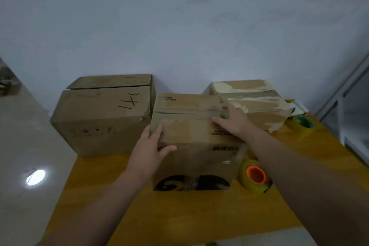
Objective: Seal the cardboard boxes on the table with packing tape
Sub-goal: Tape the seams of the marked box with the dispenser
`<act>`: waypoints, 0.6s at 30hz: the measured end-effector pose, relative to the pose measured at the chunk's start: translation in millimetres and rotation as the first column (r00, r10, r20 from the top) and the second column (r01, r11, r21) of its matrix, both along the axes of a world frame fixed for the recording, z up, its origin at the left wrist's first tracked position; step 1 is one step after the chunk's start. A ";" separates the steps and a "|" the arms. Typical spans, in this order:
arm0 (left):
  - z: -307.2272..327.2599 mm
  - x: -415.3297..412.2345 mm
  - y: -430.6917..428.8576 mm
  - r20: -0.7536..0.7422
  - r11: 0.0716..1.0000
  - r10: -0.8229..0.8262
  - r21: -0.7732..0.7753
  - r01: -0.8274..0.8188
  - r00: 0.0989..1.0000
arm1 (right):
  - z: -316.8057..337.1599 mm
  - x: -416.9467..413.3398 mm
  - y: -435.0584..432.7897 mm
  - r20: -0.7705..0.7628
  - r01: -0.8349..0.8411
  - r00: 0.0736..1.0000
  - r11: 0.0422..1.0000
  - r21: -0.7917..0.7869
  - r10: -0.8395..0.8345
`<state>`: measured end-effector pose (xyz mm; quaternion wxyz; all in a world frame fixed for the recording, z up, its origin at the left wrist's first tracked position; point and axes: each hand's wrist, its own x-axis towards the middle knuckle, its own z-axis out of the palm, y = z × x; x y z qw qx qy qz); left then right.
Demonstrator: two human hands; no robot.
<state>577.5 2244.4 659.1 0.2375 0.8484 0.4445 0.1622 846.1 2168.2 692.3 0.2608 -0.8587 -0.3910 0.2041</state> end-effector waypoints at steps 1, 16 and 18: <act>2.6 5.3 5.1 -0.008 1.000 0.011 0.003 -0.011 1.000 | 3.2 4.9 7.2 0.006 -0.013 1.000 1.000 0.014 0.013; 19.7 115.4 118.8 -0.505 0.985 0.071 0.172 0.019 0.860 | -13.2 102.5 115.0 -0.001 -0.363 0.932 0.931 -0.032 0.363; 15.5 123.3 128.3 -0.576 0.957 0.118 0.285 0.063 0.809 | -22.7 103.5 129.6 0.122 -0.423 0.876 0.865 -0.269 0.466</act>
